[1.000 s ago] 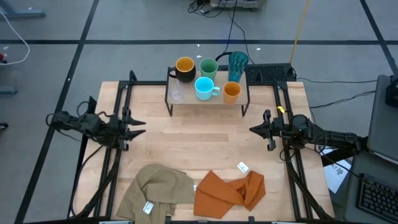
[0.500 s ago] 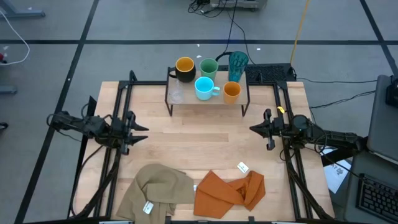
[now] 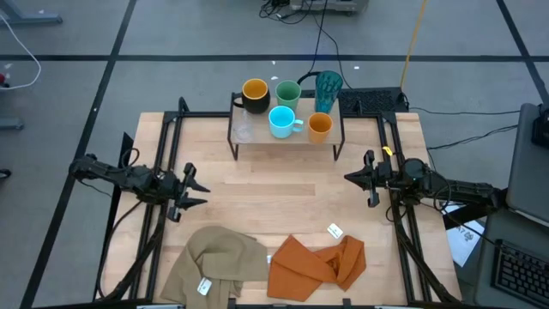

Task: Stack small to large cups/mugs on shelf
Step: Return to Home Position

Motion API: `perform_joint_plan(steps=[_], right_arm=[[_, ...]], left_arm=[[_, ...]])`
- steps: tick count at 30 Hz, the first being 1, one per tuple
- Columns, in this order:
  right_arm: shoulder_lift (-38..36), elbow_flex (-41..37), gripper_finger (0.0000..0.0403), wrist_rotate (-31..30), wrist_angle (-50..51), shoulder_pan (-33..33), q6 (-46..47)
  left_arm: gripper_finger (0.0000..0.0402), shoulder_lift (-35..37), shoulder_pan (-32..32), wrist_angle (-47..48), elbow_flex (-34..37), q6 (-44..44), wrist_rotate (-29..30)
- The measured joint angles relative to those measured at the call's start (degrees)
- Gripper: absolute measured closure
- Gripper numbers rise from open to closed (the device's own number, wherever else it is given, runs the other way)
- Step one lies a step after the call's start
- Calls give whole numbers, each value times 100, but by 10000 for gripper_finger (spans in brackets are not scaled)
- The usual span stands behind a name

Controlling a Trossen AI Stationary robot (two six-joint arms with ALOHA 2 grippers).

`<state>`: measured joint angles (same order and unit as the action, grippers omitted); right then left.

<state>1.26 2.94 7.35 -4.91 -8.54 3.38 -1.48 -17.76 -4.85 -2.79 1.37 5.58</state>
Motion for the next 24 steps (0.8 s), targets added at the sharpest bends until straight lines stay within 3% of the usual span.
perform_joint_plan(steps=[6, 24], right_arm=[[0, 0, 403, -2, 0, 0, 32], [0, 0, 403, -2, 0, 0, -20]], left_arm=[[256, -1, 165, 198, 0, -51, 151], [256, 2, 1352, 551, 79, -64, -133]])
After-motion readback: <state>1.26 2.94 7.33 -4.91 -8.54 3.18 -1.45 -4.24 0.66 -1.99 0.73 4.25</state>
